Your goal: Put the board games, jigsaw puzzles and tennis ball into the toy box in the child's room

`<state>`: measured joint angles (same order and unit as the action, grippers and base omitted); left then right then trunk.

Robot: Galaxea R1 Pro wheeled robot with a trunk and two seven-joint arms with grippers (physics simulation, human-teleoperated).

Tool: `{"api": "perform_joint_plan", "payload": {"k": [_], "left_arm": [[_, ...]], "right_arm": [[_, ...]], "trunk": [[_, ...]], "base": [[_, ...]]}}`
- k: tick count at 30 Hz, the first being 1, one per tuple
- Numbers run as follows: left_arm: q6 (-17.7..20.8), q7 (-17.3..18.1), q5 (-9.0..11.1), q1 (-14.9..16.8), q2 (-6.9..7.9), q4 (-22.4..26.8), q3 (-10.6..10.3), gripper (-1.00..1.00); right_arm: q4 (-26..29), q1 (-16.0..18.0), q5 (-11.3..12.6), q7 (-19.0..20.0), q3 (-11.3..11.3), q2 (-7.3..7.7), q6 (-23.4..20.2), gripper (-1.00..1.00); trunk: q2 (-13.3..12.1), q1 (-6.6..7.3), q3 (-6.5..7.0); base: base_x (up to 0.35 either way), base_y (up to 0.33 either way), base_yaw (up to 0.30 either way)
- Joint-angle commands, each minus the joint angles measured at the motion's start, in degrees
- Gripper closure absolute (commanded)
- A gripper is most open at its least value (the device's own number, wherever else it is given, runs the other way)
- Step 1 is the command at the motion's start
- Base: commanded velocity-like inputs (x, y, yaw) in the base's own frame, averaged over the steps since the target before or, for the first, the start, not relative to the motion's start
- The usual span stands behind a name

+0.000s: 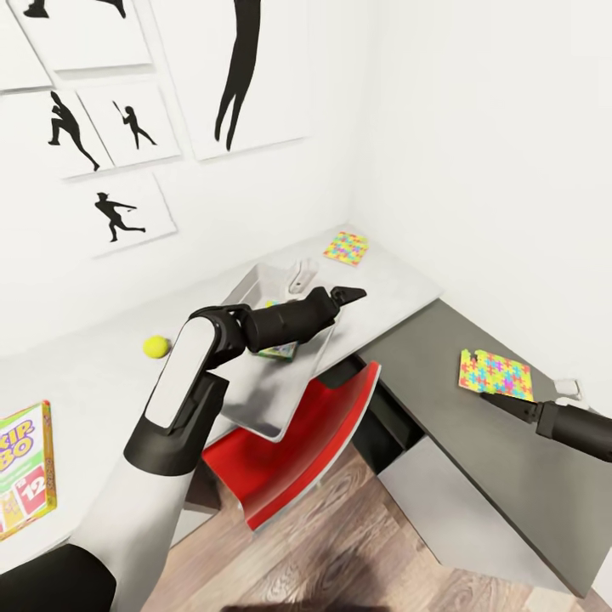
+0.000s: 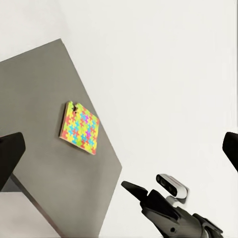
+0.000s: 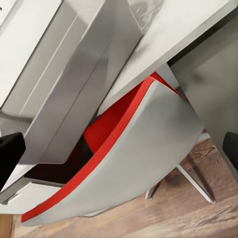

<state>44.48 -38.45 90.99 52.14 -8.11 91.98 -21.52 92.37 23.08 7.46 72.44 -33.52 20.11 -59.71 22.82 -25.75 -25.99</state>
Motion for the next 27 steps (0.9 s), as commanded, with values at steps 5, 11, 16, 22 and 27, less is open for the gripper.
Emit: {"api": "perform_joint_plan", "payload": {"k": [5,11,16,22,27], "left_arm": [[-0.11,-0.47,0.82,-0.03,-0.09,0.04,-0.25,-1.0],[-1.47,-0.14,1.11,-0.13,-0.46,0.04,-1.17,-1.0],[-2.67,0.01,2.21,-0.16,-0.72,0.04,-3.51,-1.0],[-4.39,0.21,3.98,-0.23,-0.78,0.04,-5.97,-1.0],[-5.23,0.36,4.6,-0.96,-0.66,0.04,-6.92,-1.0]], "right_arm": [[-0.03,0.08,0.01,0.12,-0.08,0.06,-0.29,-1.0],[-0.04,0.1,0.01,0.09,-0.12,0.08,-0.29,-1.0],[-0.02,0.13,-0.02,0.08,-0.16,0.13,-0.29,-1.0],[-0.01,0.21,-0.13,0.02,-0.2,0.09,-0.29,-1.0],[-0.02,0.25,-0.19,-0.04,-0.21,-0.03,-0.29,-1.0]], "trunk": [[0.09,-0.04,0.38],[0.09,-0.04,0.93],[0.09,-0.04,1.39],[0.09,-0.04,1.71],[0.09,-0.04,1.84]], "base": [[0.0,0.0,0.0],[0.0,0.0,0.0],[0.0,0.0,0.008],[0.0,0.0,0.018],[0.0,0.0,-0.018]]}}
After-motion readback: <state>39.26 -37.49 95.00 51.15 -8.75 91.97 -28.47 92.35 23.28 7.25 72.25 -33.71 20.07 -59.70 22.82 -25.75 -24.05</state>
